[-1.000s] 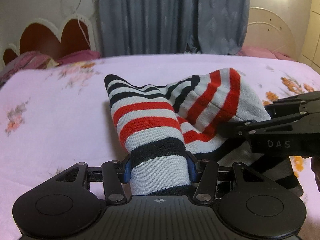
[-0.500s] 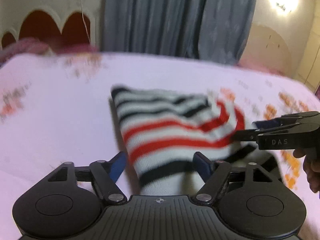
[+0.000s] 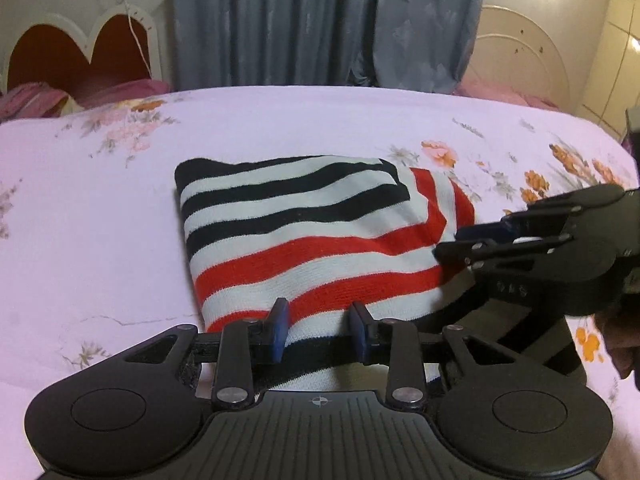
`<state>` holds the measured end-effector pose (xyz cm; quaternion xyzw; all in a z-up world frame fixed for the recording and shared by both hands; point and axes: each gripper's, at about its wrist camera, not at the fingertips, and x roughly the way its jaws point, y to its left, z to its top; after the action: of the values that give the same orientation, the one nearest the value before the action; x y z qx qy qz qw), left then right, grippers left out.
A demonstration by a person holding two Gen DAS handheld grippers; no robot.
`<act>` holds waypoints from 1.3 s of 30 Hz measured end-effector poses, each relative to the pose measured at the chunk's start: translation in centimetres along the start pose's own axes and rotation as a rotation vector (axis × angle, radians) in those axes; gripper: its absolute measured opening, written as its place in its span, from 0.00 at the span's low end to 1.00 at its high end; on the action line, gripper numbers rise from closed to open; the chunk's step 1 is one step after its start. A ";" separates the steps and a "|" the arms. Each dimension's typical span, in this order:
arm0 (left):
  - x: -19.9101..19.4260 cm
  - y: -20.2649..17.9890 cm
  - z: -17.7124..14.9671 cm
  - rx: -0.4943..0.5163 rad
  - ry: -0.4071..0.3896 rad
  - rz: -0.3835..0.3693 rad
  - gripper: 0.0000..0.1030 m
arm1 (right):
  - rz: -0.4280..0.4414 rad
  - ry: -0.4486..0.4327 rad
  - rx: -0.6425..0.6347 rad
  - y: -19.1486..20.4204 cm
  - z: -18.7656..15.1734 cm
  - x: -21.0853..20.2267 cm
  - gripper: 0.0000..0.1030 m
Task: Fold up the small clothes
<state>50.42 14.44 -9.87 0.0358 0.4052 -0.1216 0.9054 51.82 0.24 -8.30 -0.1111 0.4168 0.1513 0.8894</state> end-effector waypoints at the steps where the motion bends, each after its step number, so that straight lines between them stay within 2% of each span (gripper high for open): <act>1: -0.6 -0.1 0.0 0.005 -0.004 0.009 0.31 | 0.009 -0.005 0.027 -0.2 0.2 -0.4 0.19; 3: -2.3 -0.4 -0.2 0.030 -0.031 0.019 0.31 | 0.024 -0.030 0.057 -0.7 0.1 -1.6 0.21; 6: -5.2 -1.6 -0.9 0.042 -0.062 -0.004 0.31 | 0.061 -0.058 0.063 -0.7 -0.2 -4.3 0.21; 12: -5.8 -3.1 -4.0 0.037 -0.004 0.017 0.31 | 0.107 -0.044 0.019 0.8 -3.4 -7.6 0.20; 17: -5.8 -3.6 -6.3 0.022 0.037 0.032 0.31 | 0.077 0.009 -0.052 1.4 -5.3 -6.9 0.15; 19: -5.6 -3.7 -6.8 0.030 0.040 0.044 0.31 | 0.058 0.021 -0.088 1.6 -5.6 -6.2 0.10; 21: -5.3 -3.5 -6.9 0.024 0.042 0.050 0.31 | 0.033 0.014 -0.111 1.6 -5.9 -5.9 0.00; 26: -4.8 -3.3 -7.3 -0.011 0.042 0.059 0.31 | 0.055 -0.013 -0.087 0.7 -6.9 -5.9 0.00; 32: -4.6 -3.8 -7.5 -0.030 0.033 0.096 0.31 | 0.027 -0.037 -0.126 1.5 -7.3 -5.8 0.00; 39: -4.5 -4.7 -7.2 -0.011 0.043 0.150 0.31 | 0.057 -0.024 -0.103 1.0 -7.0 -5.9 0.00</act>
<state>41.11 11.88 -11.16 0.0639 0.4214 -0.0505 0.9032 42.95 -2.17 -8.14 -0.1428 0.4008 0.1992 0.8828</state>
